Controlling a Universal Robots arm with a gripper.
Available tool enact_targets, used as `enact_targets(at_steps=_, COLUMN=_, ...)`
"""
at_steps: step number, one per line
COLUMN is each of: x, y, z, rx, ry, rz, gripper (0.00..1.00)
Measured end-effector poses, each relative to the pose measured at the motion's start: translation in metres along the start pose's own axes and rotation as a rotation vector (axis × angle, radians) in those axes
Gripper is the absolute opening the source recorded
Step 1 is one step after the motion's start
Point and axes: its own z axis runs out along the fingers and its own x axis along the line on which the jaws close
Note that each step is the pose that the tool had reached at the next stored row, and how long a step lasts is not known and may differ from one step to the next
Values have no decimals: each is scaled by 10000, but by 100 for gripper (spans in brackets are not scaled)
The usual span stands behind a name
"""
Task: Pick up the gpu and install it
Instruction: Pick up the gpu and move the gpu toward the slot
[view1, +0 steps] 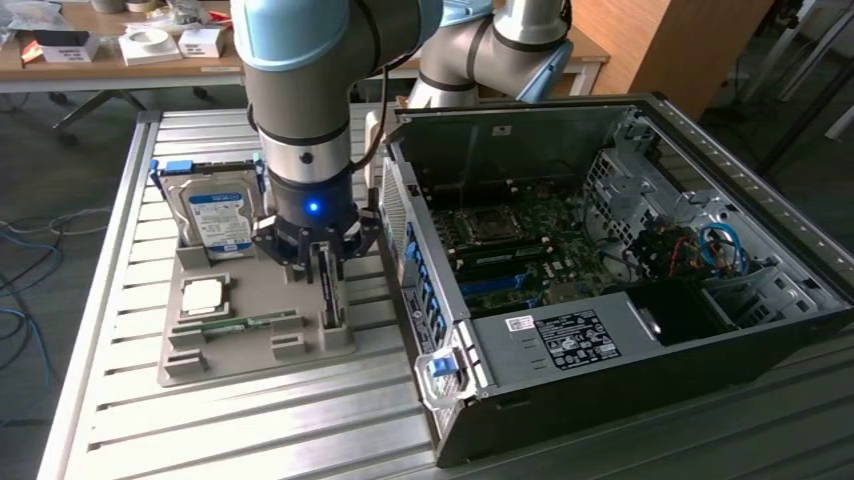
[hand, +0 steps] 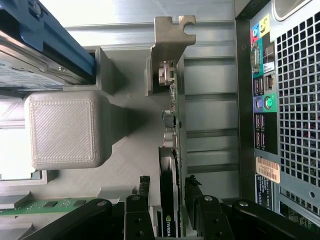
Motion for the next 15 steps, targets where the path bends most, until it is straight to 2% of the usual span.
enact_targets(at_steps=15, x=8, y=-3, z=0, rx=-1, ry=-3, rz=-8, gripper=42)
